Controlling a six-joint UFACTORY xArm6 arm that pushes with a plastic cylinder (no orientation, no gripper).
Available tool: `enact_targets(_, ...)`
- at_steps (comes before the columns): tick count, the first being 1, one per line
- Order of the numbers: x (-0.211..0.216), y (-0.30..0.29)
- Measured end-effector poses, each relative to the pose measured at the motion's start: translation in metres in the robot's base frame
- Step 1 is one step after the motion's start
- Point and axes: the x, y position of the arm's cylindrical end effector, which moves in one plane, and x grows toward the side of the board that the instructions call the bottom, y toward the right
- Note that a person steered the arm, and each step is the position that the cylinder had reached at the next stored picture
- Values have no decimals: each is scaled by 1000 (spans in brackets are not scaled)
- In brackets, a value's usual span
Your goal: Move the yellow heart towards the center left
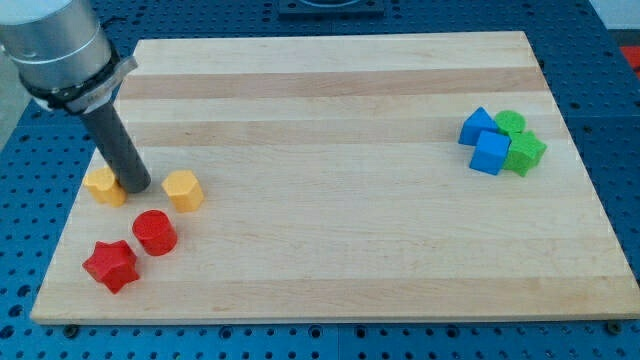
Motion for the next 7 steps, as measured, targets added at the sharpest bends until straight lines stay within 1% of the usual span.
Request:
enact_targets(1,24,-7)
enact_targets(2,37,-30)
enact_targets(3,35,-57)
enact_targets(4,5,-60)
enact_targets(6,-77,-45)
enact_targets(7,-92,-43)
